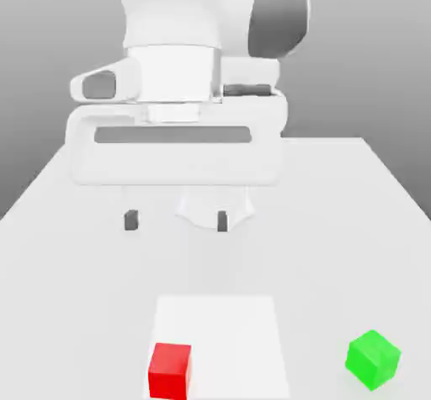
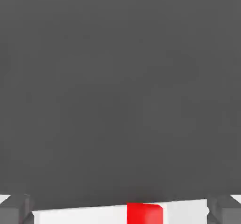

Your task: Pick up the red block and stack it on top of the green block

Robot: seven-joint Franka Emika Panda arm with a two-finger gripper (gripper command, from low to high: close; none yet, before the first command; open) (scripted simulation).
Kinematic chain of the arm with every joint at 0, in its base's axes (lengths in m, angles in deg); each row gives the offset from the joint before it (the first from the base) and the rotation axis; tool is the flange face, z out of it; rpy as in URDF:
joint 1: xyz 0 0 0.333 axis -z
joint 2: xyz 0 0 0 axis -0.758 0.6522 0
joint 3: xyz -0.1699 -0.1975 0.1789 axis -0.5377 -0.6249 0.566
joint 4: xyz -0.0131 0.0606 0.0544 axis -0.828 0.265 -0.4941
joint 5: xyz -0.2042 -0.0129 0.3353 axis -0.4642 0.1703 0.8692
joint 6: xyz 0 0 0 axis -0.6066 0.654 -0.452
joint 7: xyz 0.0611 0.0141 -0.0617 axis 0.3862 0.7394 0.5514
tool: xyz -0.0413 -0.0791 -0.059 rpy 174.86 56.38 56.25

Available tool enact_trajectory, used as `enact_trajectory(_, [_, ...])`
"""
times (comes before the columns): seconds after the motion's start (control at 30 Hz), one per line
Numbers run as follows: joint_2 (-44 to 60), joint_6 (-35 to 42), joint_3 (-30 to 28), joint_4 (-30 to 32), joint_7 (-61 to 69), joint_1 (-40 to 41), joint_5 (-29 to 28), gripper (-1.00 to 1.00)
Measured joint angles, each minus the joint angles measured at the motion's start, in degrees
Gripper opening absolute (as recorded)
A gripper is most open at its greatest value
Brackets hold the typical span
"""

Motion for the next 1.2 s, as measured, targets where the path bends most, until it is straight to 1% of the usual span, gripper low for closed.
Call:
enact_trajectory(0.23, [14.51, -5.74, -0.36, 2.13, 0.61, 1.23, 0.17, 0.00])
enact_trajectory(0.37, [22.81, -12.10, 0.56, 1.24, 1.51, 2.06, 1.31, 0.00])
enact_trajectory(0.4, [24.60, -13.59, 0.86, 0.98, 1.69, 2.31, 1.56, -1.00])
enact_trajectory(0.63, [24.92, -13.83, 0.95, 0.94, 1.66, 2.40, 1.52, -1.00])
enact_trajectory(0.8, [16.57, -6.69, 0.47, 2.16, 0.43, 1.39, -0.03, -1.00])
enact_trajectory(1.2, [12.81, 0.21, 13.79, -0.82, -6.35, -15.02, -4.85, -1.00])
